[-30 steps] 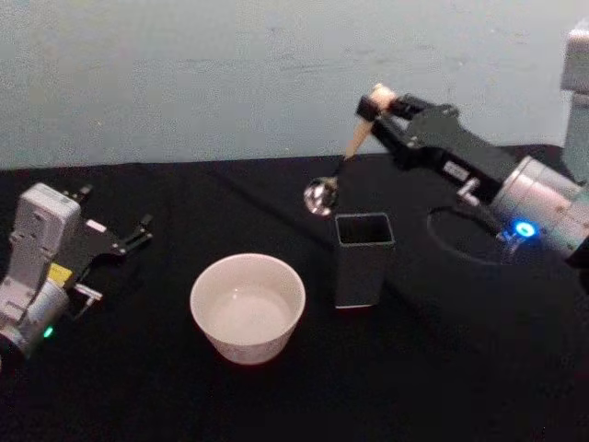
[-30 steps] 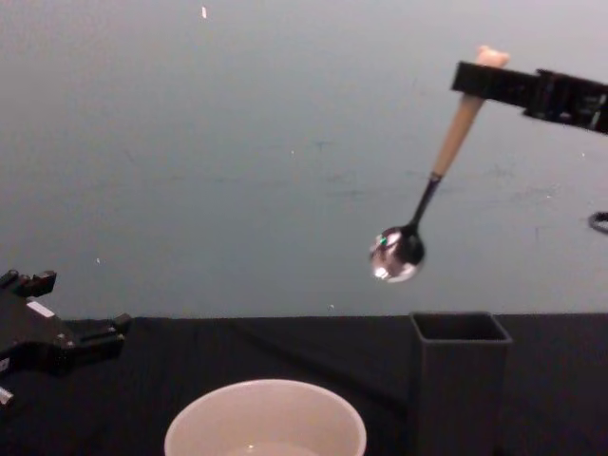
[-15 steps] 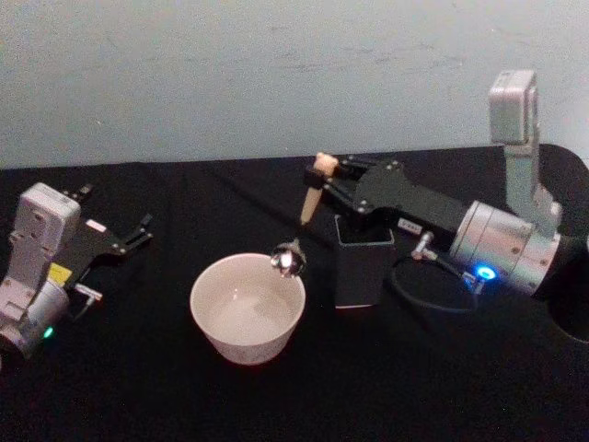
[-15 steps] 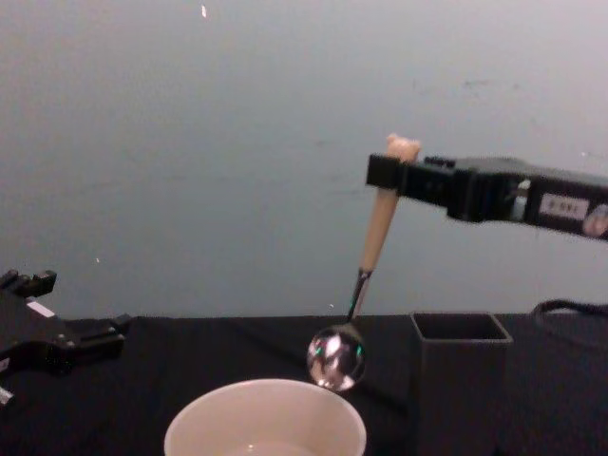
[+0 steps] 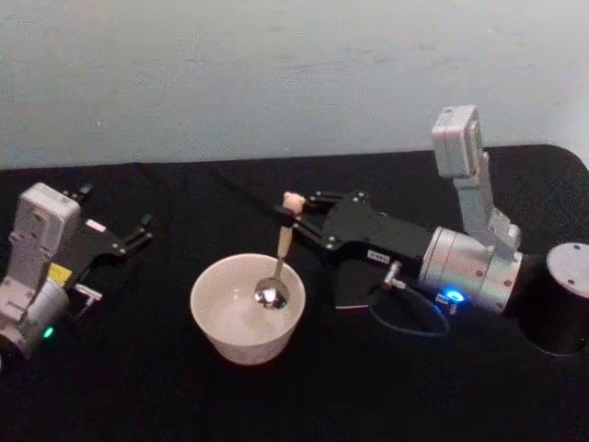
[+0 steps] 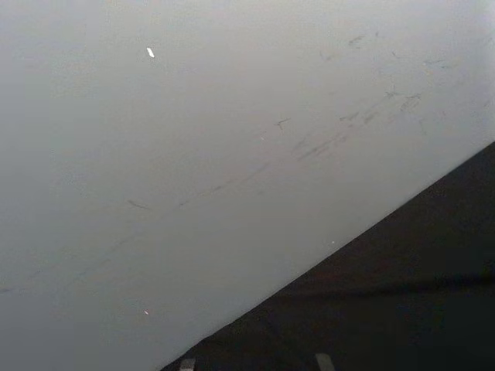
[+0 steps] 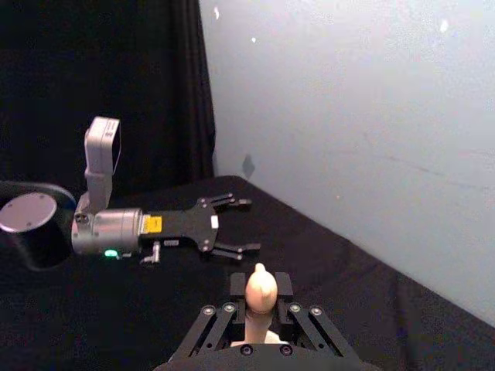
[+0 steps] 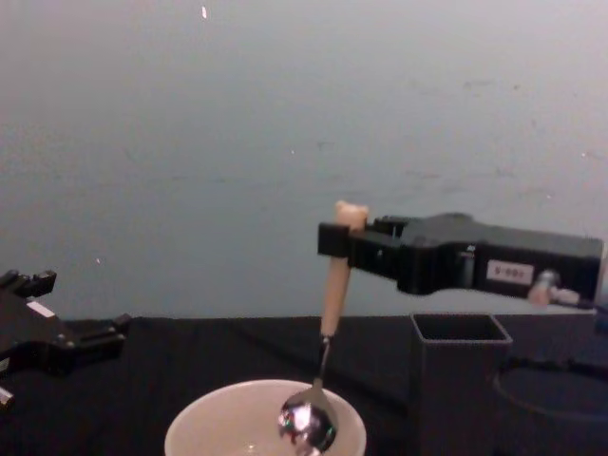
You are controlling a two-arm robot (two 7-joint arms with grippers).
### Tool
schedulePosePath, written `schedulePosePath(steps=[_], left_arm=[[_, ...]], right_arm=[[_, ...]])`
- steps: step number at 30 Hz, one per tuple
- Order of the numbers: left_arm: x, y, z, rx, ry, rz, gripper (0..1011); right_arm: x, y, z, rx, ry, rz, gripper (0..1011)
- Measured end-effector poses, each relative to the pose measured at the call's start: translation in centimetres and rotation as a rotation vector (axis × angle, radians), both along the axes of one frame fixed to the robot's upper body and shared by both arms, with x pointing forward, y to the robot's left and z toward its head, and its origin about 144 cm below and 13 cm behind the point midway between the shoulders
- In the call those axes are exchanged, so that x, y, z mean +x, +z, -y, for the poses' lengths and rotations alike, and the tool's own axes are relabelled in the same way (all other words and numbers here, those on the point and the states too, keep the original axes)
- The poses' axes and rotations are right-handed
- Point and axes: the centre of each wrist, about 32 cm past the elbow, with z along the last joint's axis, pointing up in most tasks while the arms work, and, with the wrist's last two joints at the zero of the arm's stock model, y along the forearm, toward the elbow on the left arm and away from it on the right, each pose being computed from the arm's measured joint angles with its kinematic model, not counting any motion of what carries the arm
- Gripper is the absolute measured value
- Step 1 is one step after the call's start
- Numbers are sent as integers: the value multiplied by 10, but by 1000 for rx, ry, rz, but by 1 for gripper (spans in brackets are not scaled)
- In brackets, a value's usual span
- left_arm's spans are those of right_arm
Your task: Pick up the stirring spoon with one hand, stir inside the cup, then place it back in its original position.
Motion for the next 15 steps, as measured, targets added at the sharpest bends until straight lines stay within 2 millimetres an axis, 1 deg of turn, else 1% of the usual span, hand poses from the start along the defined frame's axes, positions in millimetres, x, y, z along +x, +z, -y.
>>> schedulePosePath(steps=[15], left_arm=[[0,0,0,0,0,0,1001]], right_arm=[[6,-12,-29,-52,26,-6,215]])
